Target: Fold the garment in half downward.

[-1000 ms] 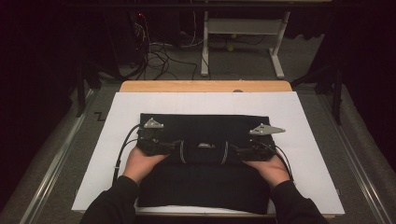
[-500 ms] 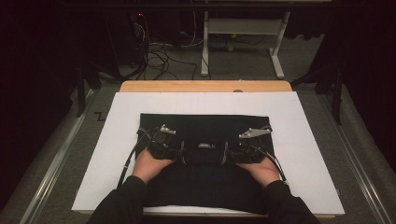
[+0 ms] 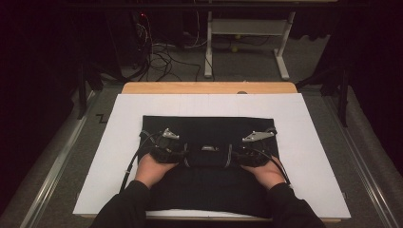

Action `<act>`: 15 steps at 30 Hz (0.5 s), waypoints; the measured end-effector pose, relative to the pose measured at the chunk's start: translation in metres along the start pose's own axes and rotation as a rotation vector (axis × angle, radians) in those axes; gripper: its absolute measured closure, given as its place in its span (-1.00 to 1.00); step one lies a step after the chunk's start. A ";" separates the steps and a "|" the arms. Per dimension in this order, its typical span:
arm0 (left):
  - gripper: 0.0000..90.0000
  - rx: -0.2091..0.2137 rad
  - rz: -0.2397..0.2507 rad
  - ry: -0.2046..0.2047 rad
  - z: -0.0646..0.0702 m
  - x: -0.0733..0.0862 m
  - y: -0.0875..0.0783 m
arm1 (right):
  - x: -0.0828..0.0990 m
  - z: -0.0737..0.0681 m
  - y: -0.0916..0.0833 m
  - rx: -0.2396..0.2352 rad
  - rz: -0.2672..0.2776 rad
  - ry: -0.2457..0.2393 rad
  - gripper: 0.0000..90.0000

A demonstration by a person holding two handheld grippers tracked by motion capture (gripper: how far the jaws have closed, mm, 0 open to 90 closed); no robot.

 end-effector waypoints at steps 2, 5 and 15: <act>0.17 0.001 0.003 0.001 0.000 -0.001 0.000 | 0.000 -0.001 0.000 -0.002 -0.005 -0.001 0.44; 0.36 -0.004 0.008 0.011 -0.001 -0.001 -0.002 | 0.000 -0.001 -0.001 -0.008 -0.007 -0.006 0.70; 0.64 -0.013 0.136 0.026 0.006 -0.006 -0.027 | -0.007 -0.012 -0.022 -0.036 0.115 -0.050 0.84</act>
Point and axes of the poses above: each handheld gripper's, and its own axes: y roughly forward along the jaws, x roughly out of its underside, z roughly to its right, the point moved 10 cm from there along y, roughly forward along the jaws, and after that the axes turned 13 degrees about y, right-handed, at the moved point
